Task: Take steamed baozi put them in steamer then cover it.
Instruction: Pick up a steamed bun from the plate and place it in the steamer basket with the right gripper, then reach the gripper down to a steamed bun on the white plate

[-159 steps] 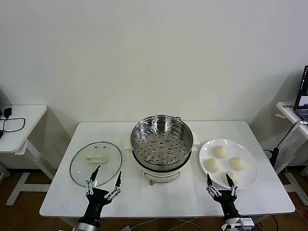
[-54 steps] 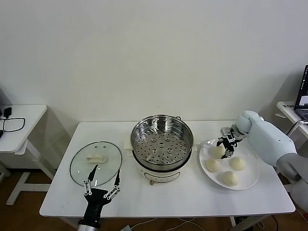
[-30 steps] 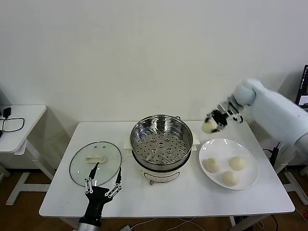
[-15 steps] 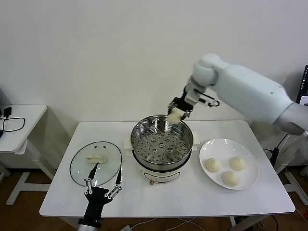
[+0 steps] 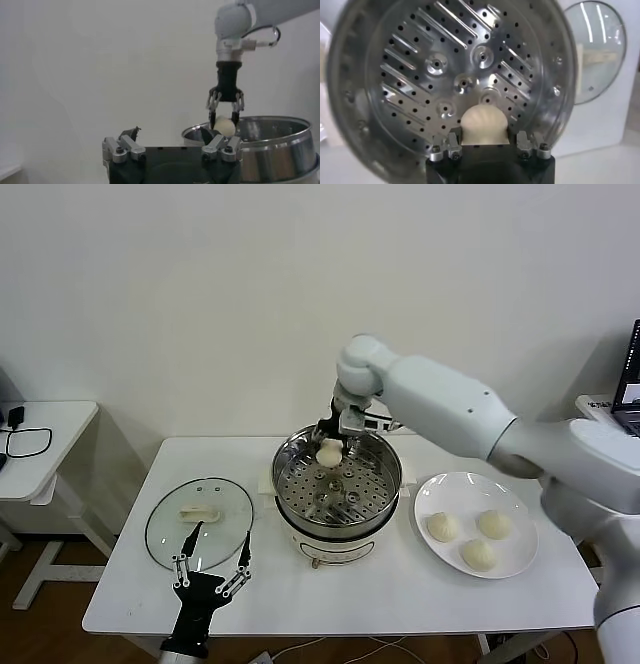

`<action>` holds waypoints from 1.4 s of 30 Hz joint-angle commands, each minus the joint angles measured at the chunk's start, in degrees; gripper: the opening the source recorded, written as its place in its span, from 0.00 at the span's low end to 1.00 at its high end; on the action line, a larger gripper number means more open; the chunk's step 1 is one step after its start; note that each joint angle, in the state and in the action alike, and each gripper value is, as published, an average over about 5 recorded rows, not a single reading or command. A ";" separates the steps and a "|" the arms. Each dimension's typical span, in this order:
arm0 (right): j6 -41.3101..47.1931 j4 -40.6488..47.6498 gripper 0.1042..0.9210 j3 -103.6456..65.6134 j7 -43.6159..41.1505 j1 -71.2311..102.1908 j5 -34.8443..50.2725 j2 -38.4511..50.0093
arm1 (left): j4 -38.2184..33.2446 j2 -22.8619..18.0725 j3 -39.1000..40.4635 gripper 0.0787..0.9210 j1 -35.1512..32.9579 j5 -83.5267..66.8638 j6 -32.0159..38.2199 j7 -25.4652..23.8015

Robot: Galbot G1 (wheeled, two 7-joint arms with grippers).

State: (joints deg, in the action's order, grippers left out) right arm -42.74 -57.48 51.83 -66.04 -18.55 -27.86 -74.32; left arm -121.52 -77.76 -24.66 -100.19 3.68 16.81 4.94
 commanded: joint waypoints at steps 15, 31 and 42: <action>0.14 4.31 0.82 -3.42 0.19 3.47 -5.24 -2.61 | 0.45 0.13 -0.33 0.88 0.53 -0.12 0.03 0.06; 34.16 -7.65 0.88 12.05 -7.43 -18.40 43.13 25.22 | 0.06 0.62 0.39 0.88 0.49 0.30 -0.40 0.07; 45.21 -10.68 0.88 26.16 -5.79 -12.35 49.87 38.67 | 0.09 0.88 1.08 0.88 0.70 1.25 -0.38 0.07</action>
State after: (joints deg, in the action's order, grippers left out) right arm -9.58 -64.60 67.15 -71.94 -31.10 9.40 -47.73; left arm -121.63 -76.86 -23.81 -99.50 4.47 16.45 5.02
